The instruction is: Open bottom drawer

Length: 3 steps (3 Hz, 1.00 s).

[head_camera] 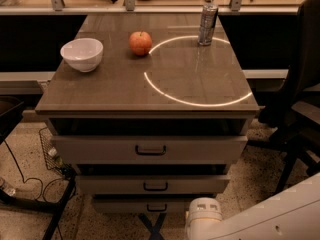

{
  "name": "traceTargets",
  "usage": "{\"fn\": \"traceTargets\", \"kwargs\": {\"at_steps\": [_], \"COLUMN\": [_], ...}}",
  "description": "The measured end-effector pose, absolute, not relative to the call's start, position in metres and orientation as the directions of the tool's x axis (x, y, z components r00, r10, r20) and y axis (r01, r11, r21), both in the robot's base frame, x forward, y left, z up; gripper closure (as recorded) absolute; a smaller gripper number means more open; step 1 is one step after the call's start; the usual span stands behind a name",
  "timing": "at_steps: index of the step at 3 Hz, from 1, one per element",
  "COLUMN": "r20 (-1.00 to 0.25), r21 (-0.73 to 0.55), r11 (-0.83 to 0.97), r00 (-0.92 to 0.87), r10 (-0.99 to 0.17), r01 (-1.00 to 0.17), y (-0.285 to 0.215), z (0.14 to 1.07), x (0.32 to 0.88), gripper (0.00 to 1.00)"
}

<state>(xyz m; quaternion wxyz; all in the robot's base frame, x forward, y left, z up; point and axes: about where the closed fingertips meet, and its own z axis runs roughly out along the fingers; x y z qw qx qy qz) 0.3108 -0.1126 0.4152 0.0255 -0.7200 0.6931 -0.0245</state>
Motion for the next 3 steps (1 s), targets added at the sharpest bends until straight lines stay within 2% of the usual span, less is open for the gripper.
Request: {"fn": "traceTargets", "kwargs": {"at_steps": [1,2,3], "r20": [0.017,0.075,0.065], "r21": [-0.083,-0.195,-0.187], "r11": [0.008,0.066,0.072], "r00": [-0.01,-0.081,-0.085], "r10": [-1.0,-0.994,-0.994], "r01": [-0.996,-0.979,-0.98], "y": [-0.103,-0.102,-0.104], "z": [0.381,0.351,0.348], "x": [0.312,0.329,0.328], "gripper": [0.0,0.0,0.0]}}
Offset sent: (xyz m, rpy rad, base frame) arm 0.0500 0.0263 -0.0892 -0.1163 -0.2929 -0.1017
